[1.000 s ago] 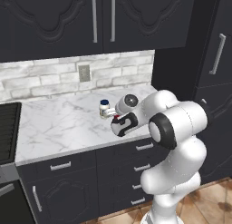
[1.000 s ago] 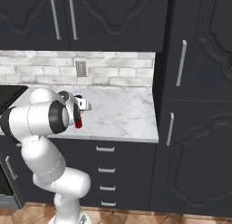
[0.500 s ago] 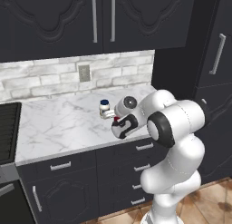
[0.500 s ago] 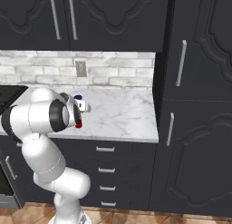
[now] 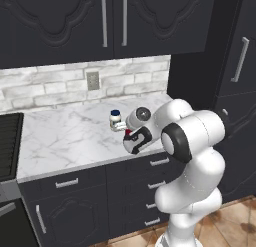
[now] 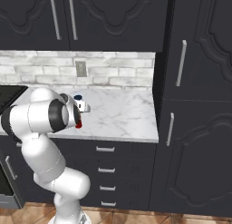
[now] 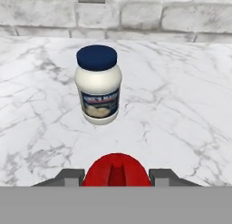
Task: Place the ketchup and mayonnaise from the counter to the top shelf of the fridge. If the existing items in the fridge are on the top shelf, move them to other shelves.
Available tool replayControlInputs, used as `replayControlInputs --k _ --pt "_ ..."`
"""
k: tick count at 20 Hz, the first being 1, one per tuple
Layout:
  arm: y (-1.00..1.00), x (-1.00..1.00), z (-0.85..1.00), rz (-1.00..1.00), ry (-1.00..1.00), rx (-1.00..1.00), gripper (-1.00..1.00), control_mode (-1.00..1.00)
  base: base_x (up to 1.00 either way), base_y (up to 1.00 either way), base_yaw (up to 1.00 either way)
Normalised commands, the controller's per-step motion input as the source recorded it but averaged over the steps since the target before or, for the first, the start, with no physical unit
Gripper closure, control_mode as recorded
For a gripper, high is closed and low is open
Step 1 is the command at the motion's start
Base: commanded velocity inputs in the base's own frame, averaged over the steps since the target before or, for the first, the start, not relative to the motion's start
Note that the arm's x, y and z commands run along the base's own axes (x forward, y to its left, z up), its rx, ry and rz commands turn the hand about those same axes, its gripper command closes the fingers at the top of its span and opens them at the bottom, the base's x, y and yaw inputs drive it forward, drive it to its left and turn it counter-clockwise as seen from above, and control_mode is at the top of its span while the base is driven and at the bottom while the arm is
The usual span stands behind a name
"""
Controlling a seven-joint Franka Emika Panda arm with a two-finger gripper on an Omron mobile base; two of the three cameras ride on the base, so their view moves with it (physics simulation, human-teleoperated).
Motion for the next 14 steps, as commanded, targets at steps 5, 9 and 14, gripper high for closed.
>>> replayControlInputs --k 5,9,14 --pt "0.0 -0.06 0.07 0.0 -0.01 0.0 1.0 -1.0 0.0 0.0 0.0" --pt "0.0 -0.36 0.52 0.0 -0.1 0.0 1.0 -1.0 0.0 0.0 0.0" --pt "0.0 -0.38 0.75 0.0 -0.12 0.0 1.0 -1.0 0.0 0.0 0.0"
